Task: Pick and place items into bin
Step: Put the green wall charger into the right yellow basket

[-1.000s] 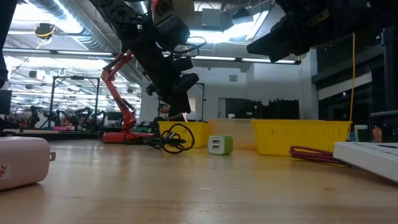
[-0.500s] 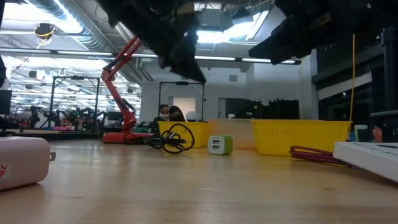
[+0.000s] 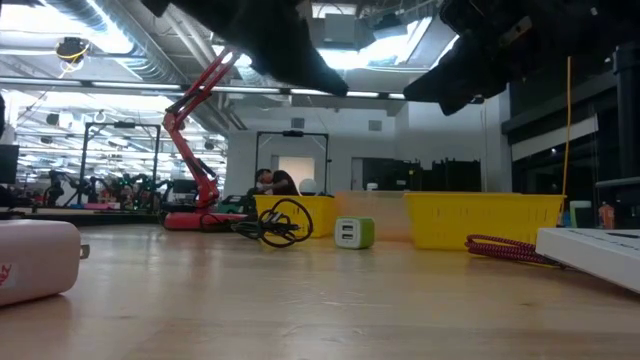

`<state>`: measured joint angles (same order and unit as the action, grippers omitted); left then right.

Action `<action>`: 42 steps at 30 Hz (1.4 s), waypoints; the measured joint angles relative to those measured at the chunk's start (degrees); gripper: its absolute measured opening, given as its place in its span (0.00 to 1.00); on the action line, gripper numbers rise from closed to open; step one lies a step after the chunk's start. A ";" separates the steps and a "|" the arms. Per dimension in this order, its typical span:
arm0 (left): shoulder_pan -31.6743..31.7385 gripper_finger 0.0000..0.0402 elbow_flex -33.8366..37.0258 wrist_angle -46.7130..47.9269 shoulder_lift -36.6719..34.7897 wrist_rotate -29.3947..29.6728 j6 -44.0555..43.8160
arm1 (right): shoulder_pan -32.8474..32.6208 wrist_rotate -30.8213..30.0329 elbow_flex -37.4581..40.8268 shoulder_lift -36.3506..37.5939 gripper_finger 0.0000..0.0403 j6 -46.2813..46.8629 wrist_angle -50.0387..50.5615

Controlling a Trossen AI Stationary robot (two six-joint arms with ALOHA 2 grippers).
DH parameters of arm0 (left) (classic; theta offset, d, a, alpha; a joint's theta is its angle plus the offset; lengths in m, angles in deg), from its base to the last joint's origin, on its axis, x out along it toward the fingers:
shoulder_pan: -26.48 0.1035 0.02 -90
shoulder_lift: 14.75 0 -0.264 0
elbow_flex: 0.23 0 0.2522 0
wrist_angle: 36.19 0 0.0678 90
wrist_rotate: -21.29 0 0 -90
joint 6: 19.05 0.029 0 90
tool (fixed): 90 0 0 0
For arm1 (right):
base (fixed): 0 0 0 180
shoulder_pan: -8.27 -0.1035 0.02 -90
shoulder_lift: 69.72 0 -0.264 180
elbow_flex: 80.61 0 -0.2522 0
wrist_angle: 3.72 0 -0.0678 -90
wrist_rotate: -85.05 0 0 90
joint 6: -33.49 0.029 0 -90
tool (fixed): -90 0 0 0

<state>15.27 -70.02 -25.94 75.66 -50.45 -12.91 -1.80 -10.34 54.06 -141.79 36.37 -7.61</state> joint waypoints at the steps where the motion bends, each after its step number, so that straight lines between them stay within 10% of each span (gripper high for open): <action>1: -0.59 0.00 0.00 -0.39 -0.15 0.00 0.43 | -0.12 0.04 0.00 0.00 0.00 0.07 0.00; 42: -9.76 0.01 38.67 -35.72 -24.42 -1.70 -3.35 | -1.93 -0.13 0.00 0.00 0.00 -0.58 -1.40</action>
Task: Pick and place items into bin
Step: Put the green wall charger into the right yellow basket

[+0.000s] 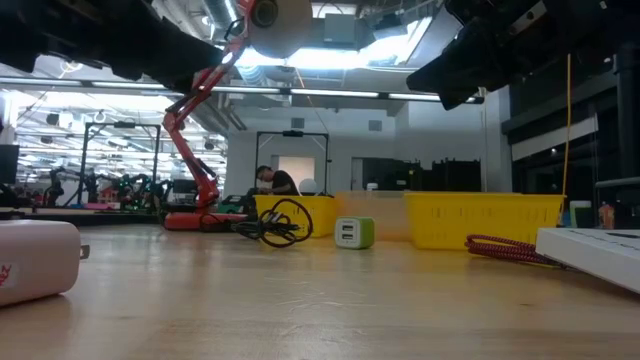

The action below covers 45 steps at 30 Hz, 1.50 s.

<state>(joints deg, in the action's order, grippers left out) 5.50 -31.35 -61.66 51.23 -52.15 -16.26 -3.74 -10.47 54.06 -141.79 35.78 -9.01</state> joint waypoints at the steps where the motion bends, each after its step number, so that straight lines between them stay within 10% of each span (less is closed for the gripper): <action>1: 0.00 0.01 0.00 0.22 0.02 0.00 -0.02 | 0.00 0.00 0.00 0.00 0.00 -0.57 -0.07; 10: 0.07 0.01 0.02 0.62 0.09 0.27 1.46 | 0.22 -3.98 -3.81 0.00 0.03 -0.31 0.69; 21: 0.07 0.01 0.02 0.05 0.13 0.32 2.45 | 3.62 -4.06 -14.77 -1.62 0.30 2.03 18.72; 31: 0.07 0.01 0.00 -0.25 0.15 0.31 1.04 | 5.50 -3.98 -32.53 -17.13 0.52 -5.42 38.10; 45: -0.70 0.01 -0.02 0.54 0.17 -1.20 -4.08 | 5.26 -3.97 -54.07 -35.19 0.55 -22.35 62.02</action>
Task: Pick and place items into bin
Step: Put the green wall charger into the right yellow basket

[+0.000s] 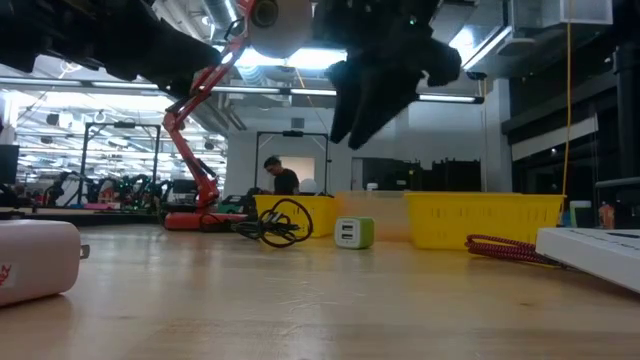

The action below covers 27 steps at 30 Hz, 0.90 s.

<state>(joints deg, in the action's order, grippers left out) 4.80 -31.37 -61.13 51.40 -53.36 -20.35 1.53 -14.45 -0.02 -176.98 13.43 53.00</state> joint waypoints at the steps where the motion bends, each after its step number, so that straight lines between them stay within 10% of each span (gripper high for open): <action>1: -0.22 0.01 0.00 0.00 0.00 -0.04 0.02 | -0.06 0.00 -0.30 -0.62 0.55 -1.00 0.23; 27: -0.90 0.01 -0.02 0.35 0.00 -0.02 -0.07 | -0.02 2.03 -0.33 -10.24 0.55 -9.24 0.37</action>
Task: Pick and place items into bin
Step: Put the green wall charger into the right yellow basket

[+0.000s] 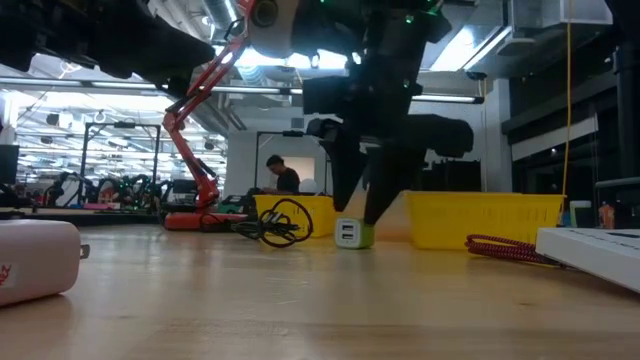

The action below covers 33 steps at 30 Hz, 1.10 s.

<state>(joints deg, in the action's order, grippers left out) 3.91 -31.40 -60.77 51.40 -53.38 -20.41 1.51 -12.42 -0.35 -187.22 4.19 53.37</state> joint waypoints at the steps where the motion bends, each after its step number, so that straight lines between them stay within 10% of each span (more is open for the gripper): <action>1: 0.00 0.01 0.00 -0.01 0.00 0.00 0.00 | 0.00 -0.01 0.00 -0.16 0.55 -0.05 0.43; 33: 0.00 0.01 0.00 0.85 0.00 0.20 -0.44 | 0.24 -1.51 -0.24 -4.12 0.38 -2.49 0.93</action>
<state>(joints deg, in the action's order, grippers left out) 3.91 -31.40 -59.92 51.40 -53.18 -20.85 1.75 -13.93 -0.59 -191.34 1.71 54.30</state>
